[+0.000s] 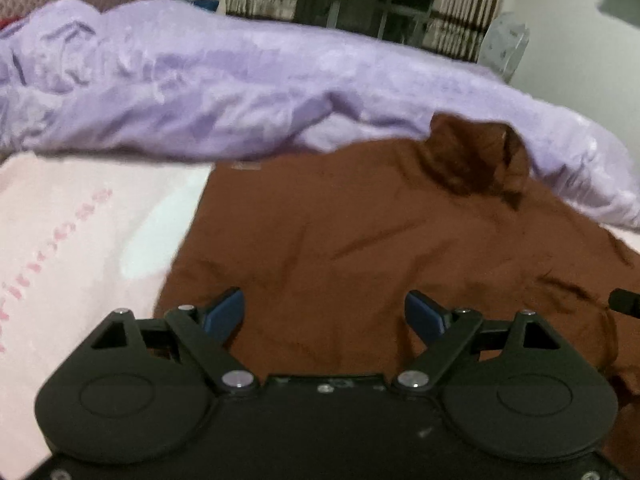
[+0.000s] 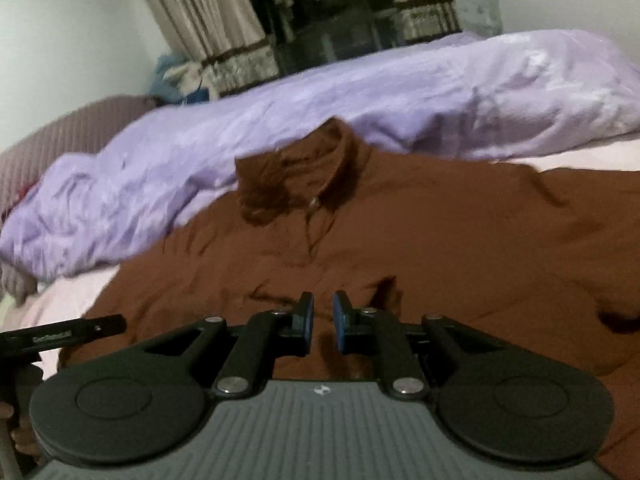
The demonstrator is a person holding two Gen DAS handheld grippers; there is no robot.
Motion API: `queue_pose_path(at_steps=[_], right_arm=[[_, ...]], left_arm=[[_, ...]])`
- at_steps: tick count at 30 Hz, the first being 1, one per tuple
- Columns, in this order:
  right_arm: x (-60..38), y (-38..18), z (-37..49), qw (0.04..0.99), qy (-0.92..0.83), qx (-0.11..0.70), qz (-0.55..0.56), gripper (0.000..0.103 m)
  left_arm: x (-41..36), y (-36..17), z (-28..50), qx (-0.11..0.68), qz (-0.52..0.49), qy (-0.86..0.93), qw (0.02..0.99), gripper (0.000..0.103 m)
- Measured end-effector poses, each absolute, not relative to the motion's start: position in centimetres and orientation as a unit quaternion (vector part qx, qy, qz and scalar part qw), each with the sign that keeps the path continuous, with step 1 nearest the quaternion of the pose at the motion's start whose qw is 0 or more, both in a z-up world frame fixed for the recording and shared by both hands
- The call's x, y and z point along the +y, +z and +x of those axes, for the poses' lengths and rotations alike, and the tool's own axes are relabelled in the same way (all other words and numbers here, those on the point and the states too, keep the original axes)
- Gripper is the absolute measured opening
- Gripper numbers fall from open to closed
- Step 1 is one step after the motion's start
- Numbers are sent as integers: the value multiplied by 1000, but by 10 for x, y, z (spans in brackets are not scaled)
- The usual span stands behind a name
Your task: Fold large clothes
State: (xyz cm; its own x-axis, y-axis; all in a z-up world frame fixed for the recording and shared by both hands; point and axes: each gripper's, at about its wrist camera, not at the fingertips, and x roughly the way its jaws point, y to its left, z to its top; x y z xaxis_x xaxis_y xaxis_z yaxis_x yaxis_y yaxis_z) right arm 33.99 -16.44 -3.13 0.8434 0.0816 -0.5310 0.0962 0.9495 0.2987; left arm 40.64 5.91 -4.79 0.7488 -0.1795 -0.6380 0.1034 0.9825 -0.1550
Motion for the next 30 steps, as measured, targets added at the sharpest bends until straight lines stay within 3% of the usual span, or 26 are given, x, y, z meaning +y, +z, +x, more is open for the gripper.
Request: queue_pose_path(at_steps=[8, 11, 13, 15, 22, 30], right_arm=[[-180, -65, 347, 924, 6, 319, 211, 14], [-204, -49, 330, 916, 36, 309, 254, 25], [-236, -34, 301, 920, 33, 279, 274, 46], [-267, -22, 271, 928, -3, 258, 270, 51], [-416, -6, 165, 907, -214, 210, 295, 55], [-544, -64, 109, 819, -293, 167, 465, 57]], left_arm=[[53, -61, 412, 348, -34, -86, 933, 94], [54, -52, 408, 347, -43, -85, 933, 94], [57, -46, 403, 345, -53, -87, 933, 94], [60, -41, 397, 344, -56, -83, 934, 96], [62, -38, 382, 341, -36, -78, 936, 97], [58, -46, 381, 345, -34, -63, 936, 99]])
